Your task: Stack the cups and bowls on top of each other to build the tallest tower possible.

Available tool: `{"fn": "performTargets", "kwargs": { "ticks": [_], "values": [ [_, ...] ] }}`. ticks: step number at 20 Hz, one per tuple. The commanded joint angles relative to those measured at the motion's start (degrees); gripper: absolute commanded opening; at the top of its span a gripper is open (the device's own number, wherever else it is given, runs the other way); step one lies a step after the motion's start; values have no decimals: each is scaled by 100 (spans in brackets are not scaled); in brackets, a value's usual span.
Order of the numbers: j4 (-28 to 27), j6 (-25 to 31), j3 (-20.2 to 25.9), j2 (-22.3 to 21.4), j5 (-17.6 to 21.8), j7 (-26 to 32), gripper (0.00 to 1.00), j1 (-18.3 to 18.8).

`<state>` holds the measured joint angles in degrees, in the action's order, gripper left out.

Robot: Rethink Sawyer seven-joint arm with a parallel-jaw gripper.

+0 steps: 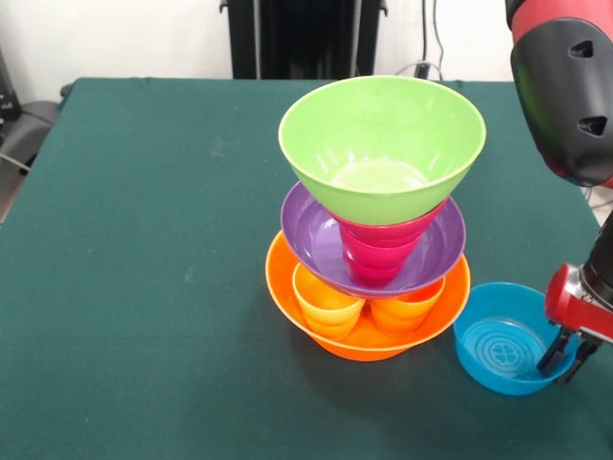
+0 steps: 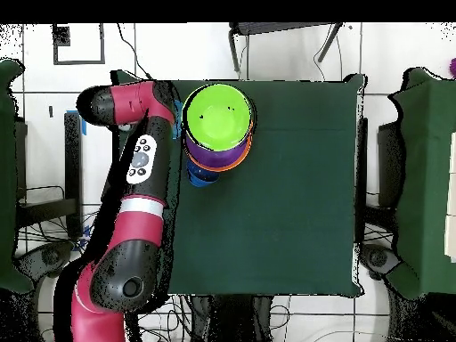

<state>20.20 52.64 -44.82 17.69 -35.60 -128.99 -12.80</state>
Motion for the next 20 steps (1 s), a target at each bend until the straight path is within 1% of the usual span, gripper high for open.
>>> {"fn": "performTargets", "kwargs": {
  "ticks": [1,8,10,20],
  "values": [
    [109,818,692,326,-65,-146,0,-120],
    [113,1022,695,279,-187,-391,0,-210],
    [161,1168,766,205,-275,-486,0,-272],
    [35,1741,646,74,-633,-755,0,-386]
  ]
}}
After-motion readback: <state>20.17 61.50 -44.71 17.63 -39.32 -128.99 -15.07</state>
